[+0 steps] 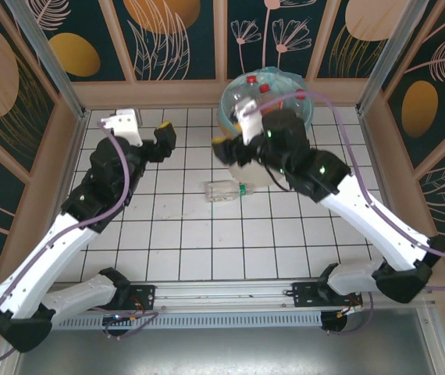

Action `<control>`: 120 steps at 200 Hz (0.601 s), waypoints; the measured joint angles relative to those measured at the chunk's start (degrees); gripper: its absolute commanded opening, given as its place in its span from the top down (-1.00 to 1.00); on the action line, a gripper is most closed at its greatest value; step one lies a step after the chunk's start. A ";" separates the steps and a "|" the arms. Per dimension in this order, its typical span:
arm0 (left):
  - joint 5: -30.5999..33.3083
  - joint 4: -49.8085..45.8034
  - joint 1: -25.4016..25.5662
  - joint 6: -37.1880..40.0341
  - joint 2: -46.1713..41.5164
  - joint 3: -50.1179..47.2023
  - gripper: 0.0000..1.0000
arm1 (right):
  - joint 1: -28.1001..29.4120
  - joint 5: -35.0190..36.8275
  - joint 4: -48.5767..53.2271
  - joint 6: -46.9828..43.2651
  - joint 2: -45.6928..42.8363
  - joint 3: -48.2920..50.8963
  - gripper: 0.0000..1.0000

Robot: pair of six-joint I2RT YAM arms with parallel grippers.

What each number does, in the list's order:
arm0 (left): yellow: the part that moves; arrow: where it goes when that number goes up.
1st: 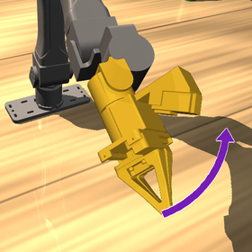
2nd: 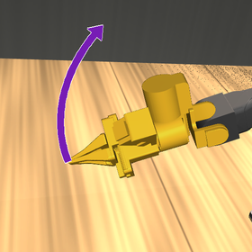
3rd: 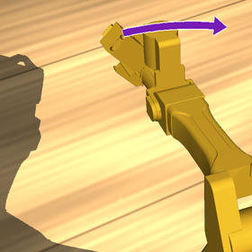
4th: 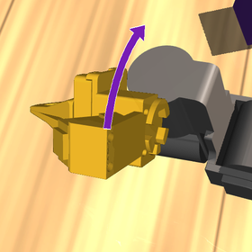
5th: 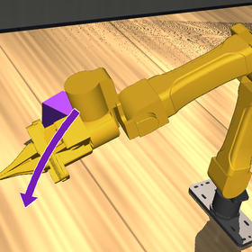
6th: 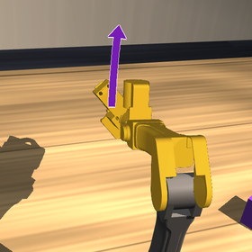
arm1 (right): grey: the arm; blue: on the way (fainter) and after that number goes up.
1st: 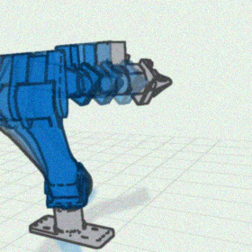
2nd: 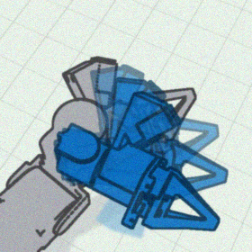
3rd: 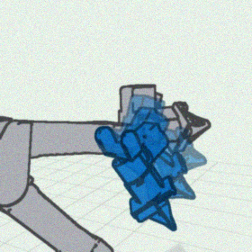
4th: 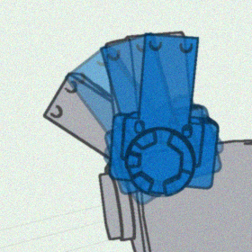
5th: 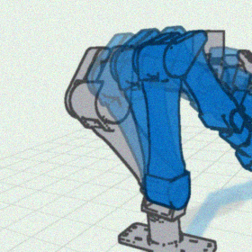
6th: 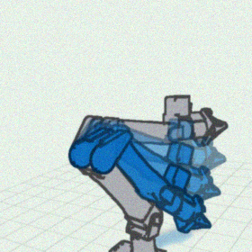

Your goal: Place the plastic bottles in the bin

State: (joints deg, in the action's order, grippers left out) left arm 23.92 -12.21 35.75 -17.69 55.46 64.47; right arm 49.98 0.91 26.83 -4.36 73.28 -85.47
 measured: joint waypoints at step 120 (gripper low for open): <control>-7.15 1.01 0.00 14.64 -20.70 -29.75 -0.80 | -0.68 -2.80 -2.58 -19.63 16.02 18.32 -0.87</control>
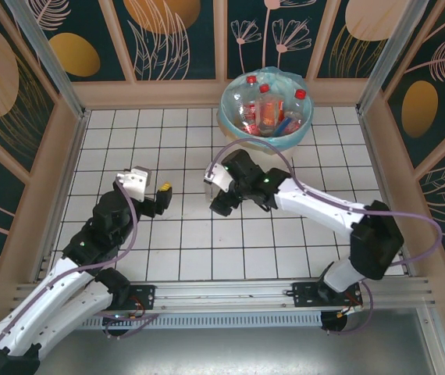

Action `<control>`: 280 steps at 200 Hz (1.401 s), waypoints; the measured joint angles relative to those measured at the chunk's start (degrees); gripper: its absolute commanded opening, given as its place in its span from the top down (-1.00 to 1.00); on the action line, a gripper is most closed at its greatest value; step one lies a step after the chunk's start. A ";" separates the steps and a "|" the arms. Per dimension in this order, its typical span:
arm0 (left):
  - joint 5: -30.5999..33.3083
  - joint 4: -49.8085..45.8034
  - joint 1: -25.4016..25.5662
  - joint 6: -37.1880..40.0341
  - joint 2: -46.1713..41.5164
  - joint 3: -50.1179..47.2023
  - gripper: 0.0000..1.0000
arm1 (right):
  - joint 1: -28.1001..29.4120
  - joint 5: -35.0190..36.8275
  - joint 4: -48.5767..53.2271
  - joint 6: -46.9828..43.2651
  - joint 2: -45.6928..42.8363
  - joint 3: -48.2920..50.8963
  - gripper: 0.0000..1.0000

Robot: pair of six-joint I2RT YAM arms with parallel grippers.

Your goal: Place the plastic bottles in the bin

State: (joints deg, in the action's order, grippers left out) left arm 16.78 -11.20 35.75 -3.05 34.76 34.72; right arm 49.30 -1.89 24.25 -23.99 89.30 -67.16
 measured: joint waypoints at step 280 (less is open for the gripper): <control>-1.18 -0.57 0.00 3.48 3.15 12.76 -0.73 | -2.38 -4.70 24.35 4.76 16.37 -55.28 0.01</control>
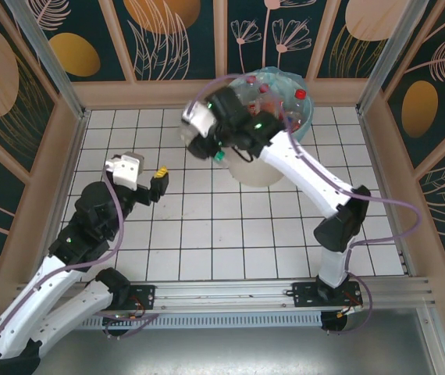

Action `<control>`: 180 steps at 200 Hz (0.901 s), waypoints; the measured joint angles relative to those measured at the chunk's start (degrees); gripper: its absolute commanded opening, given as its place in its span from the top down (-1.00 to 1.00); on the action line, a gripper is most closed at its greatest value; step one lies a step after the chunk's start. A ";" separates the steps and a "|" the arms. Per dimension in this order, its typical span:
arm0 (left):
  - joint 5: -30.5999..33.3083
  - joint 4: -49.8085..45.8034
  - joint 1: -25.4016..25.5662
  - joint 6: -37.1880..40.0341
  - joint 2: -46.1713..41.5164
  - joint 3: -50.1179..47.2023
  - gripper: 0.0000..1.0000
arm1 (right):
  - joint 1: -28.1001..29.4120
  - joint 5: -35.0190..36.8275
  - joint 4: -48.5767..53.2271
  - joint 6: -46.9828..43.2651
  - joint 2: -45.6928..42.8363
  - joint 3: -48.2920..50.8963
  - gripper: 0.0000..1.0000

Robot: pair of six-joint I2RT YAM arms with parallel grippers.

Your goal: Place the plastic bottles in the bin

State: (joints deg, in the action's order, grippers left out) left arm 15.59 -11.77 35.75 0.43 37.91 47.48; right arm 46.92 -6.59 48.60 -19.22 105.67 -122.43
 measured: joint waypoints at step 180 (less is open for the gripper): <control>-1.84 1.29 0.00 -3.58 3.50 3.28 -0.73 | -11.63 20.85 7.69 0.28 -0.24 -2.58 -0.82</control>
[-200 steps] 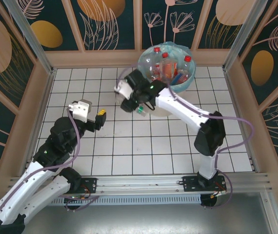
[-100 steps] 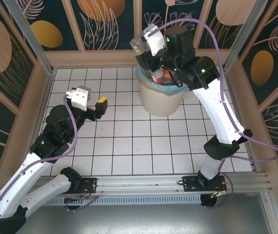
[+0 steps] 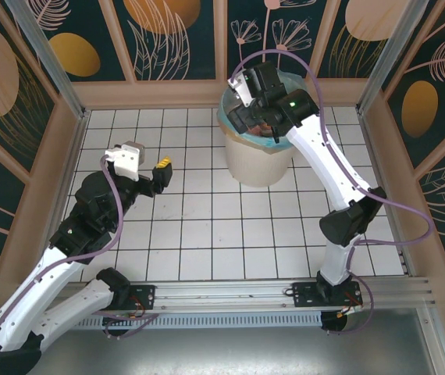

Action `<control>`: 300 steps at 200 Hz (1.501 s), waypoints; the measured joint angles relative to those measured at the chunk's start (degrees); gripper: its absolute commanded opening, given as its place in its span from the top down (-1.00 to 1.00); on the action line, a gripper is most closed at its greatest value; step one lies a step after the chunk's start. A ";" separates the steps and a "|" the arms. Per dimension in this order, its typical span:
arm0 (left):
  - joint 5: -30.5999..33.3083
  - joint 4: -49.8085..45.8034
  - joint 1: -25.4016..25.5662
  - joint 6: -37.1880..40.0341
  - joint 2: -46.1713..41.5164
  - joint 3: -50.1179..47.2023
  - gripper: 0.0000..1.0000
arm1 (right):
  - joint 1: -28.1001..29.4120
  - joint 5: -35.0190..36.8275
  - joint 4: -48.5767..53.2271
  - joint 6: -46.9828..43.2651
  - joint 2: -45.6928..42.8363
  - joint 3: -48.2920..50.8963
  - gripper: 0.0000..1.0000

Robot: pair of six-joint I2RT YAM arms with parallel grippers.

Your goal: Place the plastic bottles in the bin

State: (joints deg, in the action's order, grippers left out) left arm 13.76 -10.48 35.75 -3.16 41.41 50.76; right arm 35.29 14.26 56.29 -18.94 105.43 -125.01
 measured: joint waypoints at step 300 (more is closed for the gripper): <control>29.18 12.81 0.00 -10.34 -3.69 -14.78 -0.97 | -12.00 -6.36 -39.58 18.32 -44.98 47.43 -0.69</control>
State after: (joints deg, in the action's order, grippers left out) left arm 42.94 2.33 35.75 -13.50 37.71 35.99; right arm 23.29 7.90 16.71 -0.62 60.45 -77.58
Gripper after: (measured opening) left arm 0.981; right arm 0.840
